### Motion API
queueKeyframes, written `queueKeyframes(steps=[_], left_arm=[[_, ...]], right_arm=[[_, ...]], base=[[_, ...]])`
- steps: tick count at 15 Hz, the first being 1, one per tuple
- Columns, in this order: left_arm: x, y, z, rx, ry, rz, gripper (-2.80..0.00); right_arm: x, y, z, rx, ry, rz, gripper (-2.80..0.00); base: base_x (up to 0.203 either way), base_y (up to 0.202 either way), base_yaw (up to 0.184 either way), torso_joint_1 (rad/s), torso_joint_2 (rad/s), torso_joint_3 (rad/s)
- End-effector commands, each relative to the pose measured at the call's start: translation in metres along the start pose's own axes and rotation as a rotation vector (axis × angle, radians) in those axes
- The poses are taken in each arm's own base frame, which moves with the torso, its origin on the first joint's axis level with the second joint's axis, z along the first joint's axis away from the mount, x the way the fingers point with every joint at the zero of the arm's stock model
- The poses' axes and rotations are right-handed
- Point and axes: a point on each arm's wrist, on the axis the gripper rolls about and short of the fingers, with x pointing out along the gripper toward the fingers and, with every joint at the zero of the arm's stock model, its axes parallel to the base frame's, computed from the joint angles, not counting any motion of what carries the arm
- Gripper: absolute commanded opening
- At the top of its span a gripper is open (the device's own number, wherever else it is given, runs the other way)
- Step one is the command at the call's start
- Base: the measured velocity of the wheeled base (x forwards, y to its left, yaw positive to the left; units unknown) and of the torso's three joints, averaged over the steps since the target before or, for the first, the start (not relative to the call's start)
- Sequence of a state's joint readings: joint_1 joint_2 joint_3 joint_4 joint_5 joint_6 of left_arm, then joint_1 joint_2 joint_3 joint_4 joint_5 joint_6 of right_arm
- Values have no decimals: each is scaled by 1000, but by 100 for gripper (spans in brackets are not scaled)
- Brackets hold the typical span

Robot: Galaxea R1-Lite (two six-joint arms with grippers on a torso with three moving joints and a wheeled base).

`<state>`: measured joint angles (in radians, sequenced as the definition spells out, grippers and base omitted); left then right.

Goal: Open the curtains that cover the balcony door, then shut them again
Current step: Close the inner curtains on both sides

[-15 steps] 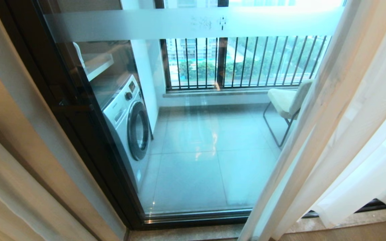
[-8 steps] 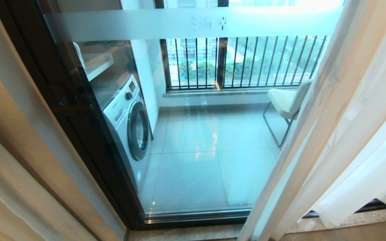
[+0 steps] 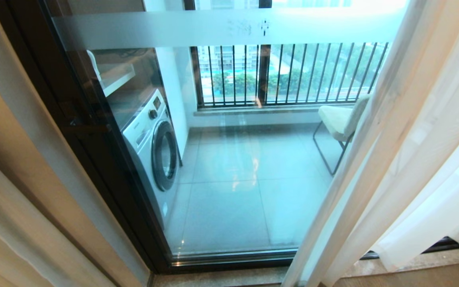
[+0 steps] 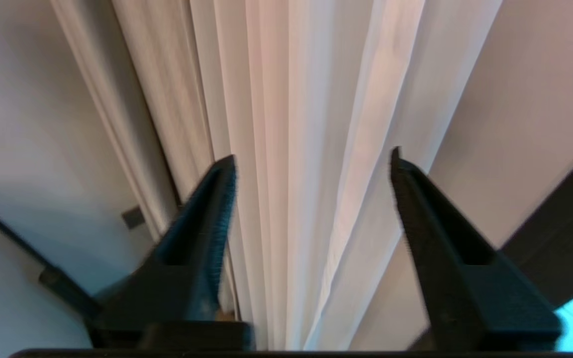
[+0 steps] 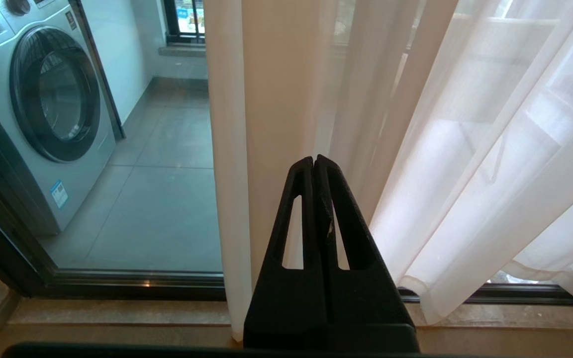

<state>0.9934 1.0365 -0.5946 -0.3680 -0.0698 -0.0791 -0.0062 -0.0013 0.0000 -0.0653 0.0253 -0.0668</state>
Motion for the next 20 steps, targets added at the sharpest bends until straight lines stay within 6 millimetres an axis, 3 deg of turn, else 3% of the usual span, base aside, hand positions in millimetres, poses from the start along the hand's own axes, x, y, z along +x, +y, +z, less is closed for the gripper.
queueKeyframes(steps=[1,10,15,20], left_arm=[[16,6,-5,-5,21,8,0],[96,11,-16,-3,17,-90,0],[132,-15,-11,-1,-7,-207,0],[150,-32,-13,4,-7,-254,0]], right_arm=[[0,0,0,-1,1,1,-280],[0,0,0,-1,1,1,-280],[0,0,0,-1,1,1,-280],[0,0,0,-1,1,1,-280]], base=[[0,0,0,0,0,0],[0,0,0,0,0,0],[0,0,0,0,0,0],[0,0,0,0,0,0]])
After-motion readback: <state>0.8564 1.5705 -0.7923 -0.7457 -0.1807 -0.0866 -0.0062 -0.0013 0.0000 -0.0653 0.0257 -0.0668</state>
